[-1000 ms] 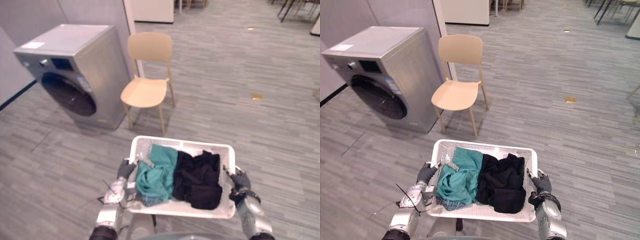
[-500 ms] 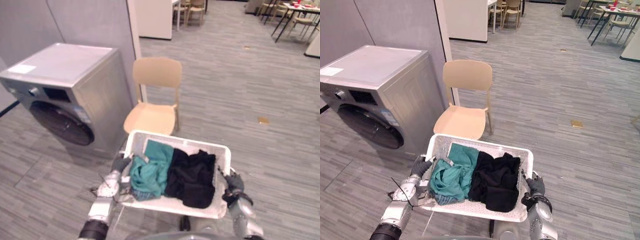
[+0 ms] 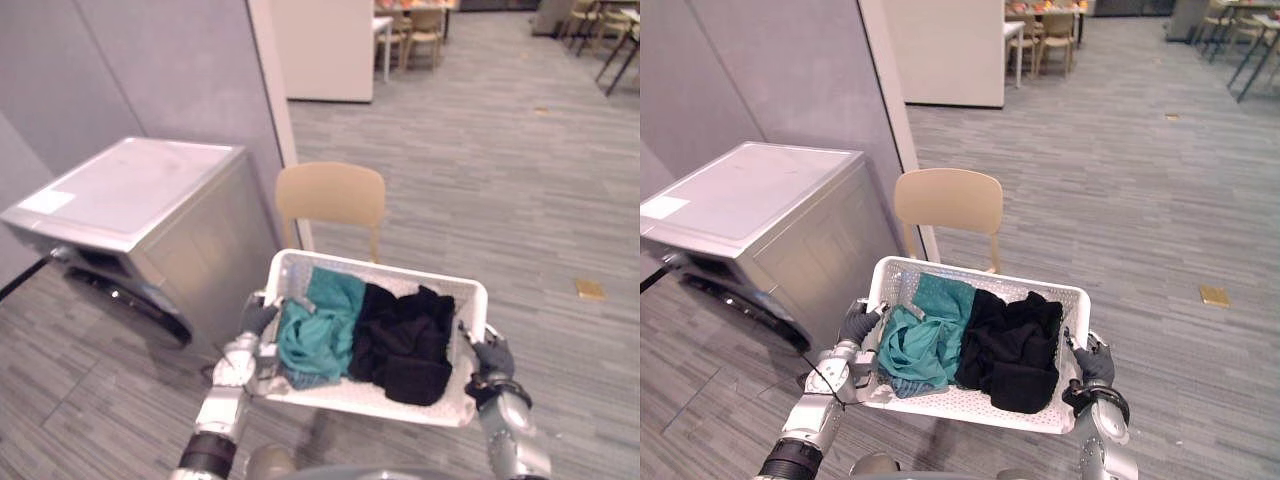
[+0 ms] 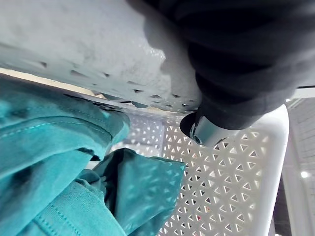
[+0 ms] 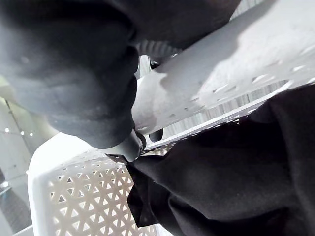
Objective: Pick up the laundry basket with both hands and put the clothes into the washing machine.
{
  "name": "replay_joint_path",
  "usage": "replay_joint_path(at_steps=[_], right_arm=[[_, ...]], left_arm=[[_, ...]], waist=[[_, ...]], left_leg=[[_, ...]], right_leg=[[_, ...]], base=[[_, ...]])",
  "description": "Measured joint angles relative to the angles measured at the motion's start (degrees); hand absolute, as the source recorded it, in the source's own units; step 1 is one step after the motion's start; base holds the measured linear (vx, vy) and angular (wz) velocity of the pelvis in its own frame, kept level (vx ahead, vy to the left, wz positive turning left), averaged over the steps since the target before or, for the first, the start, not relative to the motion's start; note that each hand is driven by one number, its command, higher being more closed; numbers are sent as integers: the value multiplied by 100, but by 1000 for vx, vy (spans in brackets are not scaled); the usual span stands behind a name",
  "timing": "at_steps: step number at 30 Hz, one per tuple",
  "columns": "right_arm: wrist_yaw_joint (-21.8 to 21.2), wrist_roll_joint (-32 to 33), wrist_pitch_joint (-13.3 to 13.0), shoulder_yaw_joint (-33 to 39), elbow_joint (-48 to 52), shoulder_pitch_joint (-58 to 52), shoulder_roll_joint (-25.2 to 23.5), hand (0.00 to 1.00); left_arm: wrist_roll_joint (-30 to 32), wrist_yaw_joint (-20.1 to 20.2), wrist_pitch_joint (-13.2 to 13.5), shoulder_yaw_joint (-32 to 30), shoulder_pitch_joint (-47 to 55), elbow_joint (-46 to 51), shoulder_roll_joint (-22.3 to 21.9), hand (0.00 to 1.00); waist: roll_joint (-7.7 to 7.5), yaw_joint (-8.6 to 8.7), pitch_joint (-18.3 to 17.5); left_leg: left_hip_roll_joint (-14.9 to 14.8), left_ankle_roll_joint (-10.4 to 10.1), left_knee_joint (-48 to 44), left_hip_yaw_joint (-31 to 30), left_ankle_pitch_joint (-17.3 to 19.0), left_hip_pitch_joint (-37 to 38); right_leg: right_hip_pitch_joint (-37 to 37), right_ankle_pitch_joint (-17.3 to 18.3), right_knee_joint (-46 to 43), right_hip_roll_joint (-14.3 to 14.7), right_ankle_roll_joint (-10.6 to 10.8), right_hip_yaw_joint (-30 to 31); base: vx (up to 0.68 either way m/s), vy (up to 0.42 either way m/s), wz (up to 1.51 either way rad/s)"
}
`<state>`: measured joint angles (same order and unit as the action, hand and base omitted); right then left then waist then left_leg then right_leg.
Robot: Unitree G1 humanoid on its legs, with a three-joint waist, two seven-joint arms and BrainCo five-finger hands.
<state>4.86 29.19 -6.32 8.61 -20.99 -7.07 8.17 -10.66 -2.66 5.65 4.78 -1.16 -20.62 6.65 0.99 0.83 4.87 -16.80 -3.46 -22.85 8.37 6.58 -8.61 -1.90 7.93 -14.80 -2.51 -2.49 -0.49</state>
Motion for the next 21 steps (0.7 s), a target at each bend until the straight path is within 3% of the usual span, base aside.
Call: replay_joint_path(at_steps=[2, 3, 6, 7, 8, 10, 13, 16, 18, 19, 21], right_arm=[[-3, 0, 12, -40, -211, 87, 54, 100], [-15, -1, 32, -61, -347, 106, 107, 100], [-68, -12, 122, -66, -479, 107, 292, 100], [-95, -13, 134, -54, -593, 126, 80, 100], [-143, -33, 156, -64, -602, 153, 18, 100], [-162, -74, 220, -76, -724, 396, -32, 100], [-156, -79, 287, -117, -981, 892, -50, 100], [-124, -47, 288, -294, -1061, 1388, -44, 100], [-105, 7, 287, -352, -1236, 1827, 51, 100], [-73, 75, 278, -519, -1379, 2289, 272, 100], [-35, 180, 278, -701, -1606, 2926, 548, 100]], left_arm=[[-3, 0, -2, 0, 2, -135, -1, 100], [-24, 0, -5, 4, 5, -286, -38, 100], [-29, 6, -25, 13, 8, -496, -139, 100], [-27, 9, -29, 13, -39, -566, 12, 100], [-48, 12, -29, 14, -45, -569, 171, 100], [-168, 6, -21, 14, -108, -569, 301, 100], [-227, -27, -15, 14, -394, -573, 524, 100], [-244, -157, 23, -53, -800, -624, 799, 100], [-274, -213, 75, -51, -1237, -785, 910, 100], [-283, -282, 139, -48, -1757, -1104, 1005, 100], [-331, -335, 151, -37, -2431, -1583, 1107, 100]], waist=[[-12, -5, 1], [45, 5, -25], [435, 68, -104], [153, 187, -113], [-22, 140, -130], [-134, 90, -144], [-29, -44, -84], [-33, -102, -51], [-98, -157, 77], [-109, -154, 333], [-43, -147, 678]], left_leg=[[80, -217, 645, -370, -131, 89], [113, -458, 931, -566, -308, 146], [167, -459, 1318, -512, -1222, 194], [425, -552, 1428, -437, -1165, 320], [700, -478, 1648, -315, -1209, 382], [1064, -321, 1943, -125, -1314, 382], [1357, -121, 2247, -3, -1458, 287], [1399, 4, 2428, 29, -1609, -47], [1407, -3, 2638, 28, -1801, -205], [1381, -80, 2832, -17, -1962, -309], [1302, -137, 2831, -45, -2064, -556]], right_leg=[[-14, 65, -4, -46, 149, 100], [-49, 154, -1, -53, 295, 217], [-173, 380, 10, 56, 665, 385], [-192, 438, -12, -225, 831, 406], [-131, 350, 76, -510, 990, 487], [-34, 172, 322, -879, 1267, 636], [136, -237, 700, -1162, 1397, 690], [437, -431, 903, -1195, 1437, 706], [637, -440, 1002, -1194, 1446, 700], [759, -437, 1090, -1151, 1450, 685], [996, -523, 1079, -1036, 1479, 689]], base=[[276, 185, -46], [286, 304, -47], [275, 408, -27], [293, 525, -2], [206, 387, 3], [126, 326, -23], [6, 232, -13], [-92, 86, -8], [-176, 0, -8], [-210, -24, 6], [-295, -18, 2]])
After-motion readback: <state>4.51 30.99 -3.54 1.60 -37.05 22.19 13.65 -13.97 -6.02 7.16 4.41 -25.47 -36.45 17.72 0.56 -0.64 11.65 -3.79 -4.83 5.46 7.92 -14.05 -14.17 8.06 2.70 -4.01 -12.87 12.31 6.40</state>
